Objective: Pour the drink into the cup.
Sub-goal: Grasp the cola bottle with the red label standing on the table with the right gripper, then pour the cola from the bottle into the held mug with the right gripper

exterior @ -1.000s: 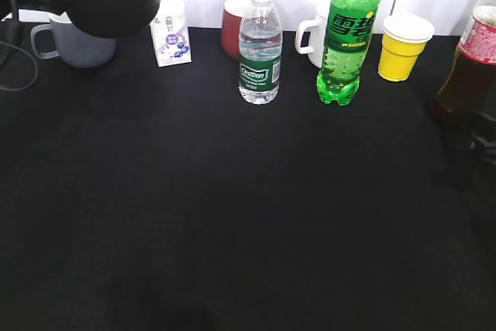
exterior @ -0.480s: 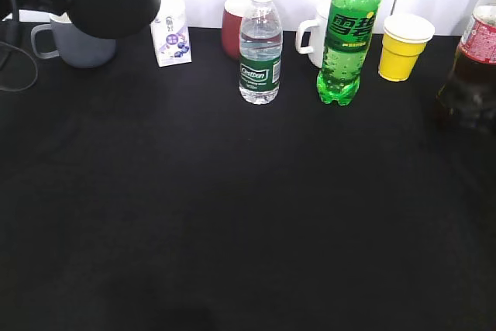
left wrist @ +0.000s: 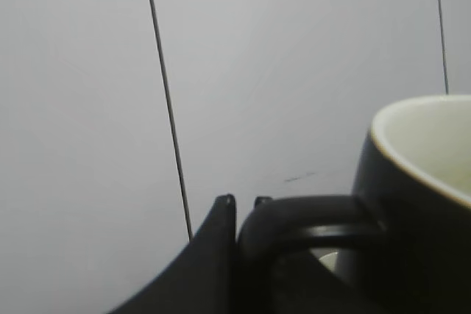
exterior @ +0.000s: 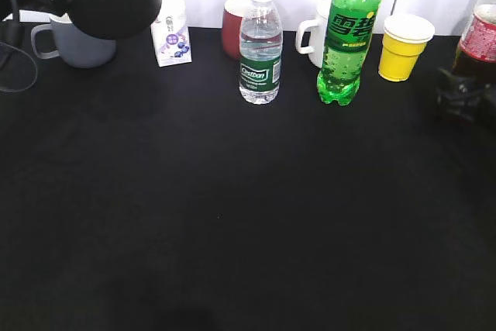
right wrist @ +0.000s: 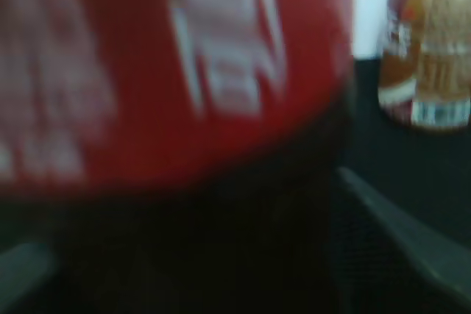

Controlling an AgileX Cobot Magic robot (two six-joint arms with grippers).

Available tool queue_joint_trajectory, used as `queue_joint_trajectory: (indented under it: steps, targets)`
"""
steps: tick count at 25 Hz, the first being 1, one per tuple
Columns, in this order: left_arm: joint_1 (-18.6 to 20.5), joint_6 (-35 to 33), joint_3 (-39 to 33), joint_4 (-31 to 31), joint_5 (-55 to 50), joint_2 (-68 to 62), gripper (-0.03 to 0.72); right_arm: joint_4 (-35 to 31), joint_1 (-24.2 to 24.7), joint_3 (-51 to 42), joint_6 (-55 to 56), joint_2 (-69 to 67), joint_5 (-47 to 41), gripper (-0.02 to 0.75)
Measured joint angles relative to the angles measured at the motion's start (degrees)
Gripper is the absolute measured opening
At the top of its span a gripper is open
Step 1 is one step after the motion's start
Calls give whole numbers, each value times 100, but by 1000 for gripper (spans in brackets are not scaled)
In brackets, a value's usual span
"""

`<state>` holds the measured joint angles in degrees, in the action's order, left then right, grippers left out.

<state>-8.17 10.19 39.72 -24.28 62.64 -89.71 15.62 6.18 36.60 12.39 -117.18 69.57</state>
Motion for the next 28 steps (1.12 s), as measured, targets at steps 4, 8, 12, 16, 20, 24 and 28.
queue_joint_trajectory:
  steps: [4,8,12,16,20,24,28]
  targets:
    - [0,0,0,-5,0,0,36,60,0,89,126,-3,0,595]
    - [0,0,0,-28,-37,0,36,66,0,101,494,-3,0,595]
    - [0,0,0,-53,-42,0,36,61,0,265,526,127,-20,503]
    - [0,0,0,-59,-118,0,36,184,0,265,538,138,-52,379]
    - [0,0,0,-65,-195,0,36,325,0,270,538,171,-77,379]
    - [0,0,0,-551,-369,0,36,918,0,265,635,1302,-415,376]
    - [0,363,0,-863,-514,0,36,2003,0,265,1641,3046,-1680,376]
